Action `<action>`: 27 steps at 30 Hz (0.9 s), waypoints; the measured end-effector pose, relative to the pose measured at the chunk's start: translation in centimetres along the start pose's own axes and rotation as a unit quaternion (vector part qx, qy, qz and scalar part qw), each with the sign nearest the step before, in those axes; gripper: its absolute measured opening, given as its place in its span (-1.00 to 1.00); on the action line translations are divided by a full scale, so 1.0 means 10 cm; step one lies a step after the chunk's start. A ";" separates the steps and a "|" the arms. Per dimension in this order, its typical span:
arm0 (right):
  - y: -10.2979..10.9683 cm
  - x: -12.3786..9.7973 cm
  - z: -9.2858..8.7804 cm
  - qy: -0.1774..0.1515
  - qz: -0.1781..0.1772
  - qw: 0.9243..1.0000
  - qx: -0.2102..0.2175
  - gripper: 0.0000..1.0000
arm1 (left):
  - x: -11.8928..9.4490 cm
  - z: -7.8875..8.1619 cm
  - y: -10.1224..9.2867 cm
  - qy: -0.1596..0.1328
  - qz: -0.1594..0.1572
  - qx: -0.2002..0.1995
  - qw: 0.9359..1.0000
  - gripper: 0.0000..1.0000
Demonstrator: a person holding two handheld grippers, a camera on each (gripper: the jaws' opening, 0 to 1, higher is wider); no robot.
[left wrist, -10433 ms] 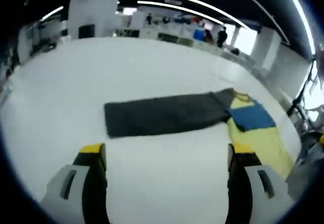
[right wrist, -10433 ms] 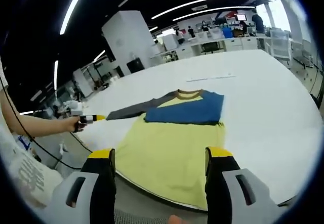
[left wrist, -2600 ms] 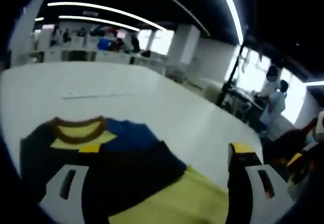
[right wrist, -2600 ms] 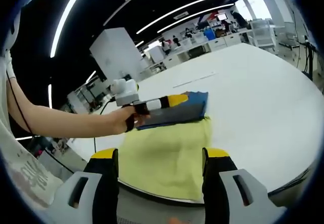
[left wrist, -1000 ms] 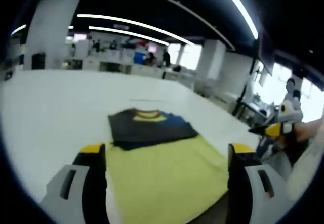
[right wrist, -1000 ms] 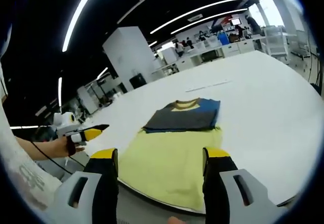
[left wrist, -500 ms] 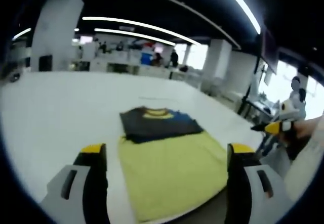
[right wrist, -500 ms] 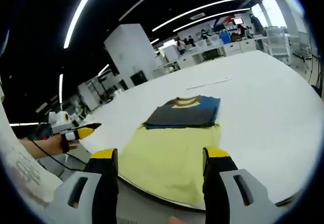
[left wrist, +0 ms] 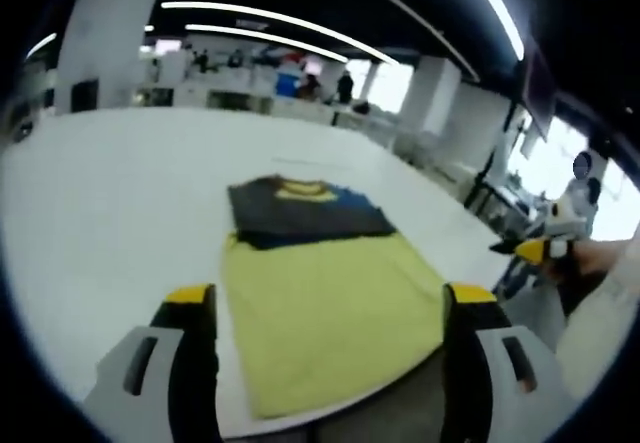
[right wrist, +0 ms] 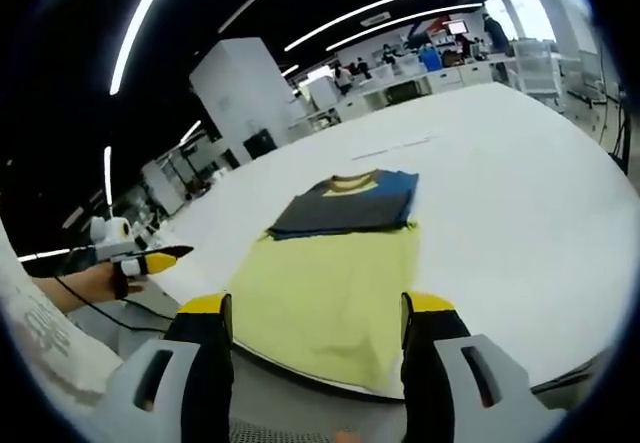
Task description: Fold the garment on the visible template until the final outline fits inside the template.
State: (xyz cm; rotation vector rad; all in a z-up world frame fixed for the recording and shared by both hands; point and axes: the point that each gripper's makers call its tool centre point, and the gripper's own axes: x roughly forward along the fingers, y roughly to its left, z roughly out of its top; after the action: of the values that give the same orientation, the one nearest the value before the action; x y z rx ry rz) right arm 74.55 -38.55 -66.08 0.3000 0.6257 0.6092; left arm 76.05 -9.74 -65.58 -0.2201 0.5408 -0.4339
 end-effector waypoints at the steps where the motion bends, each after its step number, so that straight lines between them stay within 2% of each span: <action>1: -0.03 0.02 -0.04 0.011 -0.003 1.000 0.002 0.35 | 0.02 -0.03 0.01 0.007 0.001 -0.001 1.000 0.79; 5: -0.11 0.06 -0.21 0.057 -0.018 0.998 -0.021 0.30 | 0.04 -0.11 0.04 0.028 0.005 -0.003 1.000 0.79; 10: -0.16 0.13 -0.36 0.091 -0.021 0.996 -0.013 0.25 | 0.07 -0.27 0.07 0.067 0.003 -0.008 0.998 0.81; 12: -0.19 0.15 -0.41 0.102 -0.025 0.994 -0.007 0.21 | 0.07 -0.34 0.09 0.084 0.005 -0.014 0.996 0.79; 20: -0.27 0.18 -0.50 0.122 -0.035 0.992 0.011 0.17 | 0.07 -0.47 0.10 0.116 0.007 -0.024 0.993 0.78; 27: -0.30 0.20 -0.65 0.162 -0.037 0.986 0.019 0.12 | 0.09 -0.67 0.14 0.164 0.013 -0.038 0.986 0.70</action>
State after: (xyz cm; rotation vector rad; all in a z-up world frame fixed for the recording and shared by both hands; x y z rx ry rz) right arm 73.13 -39.14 -73.36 0.2129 0.9571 0.5792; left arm 73.60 -9.50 -72.09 -0.2163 0.8840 -0.4277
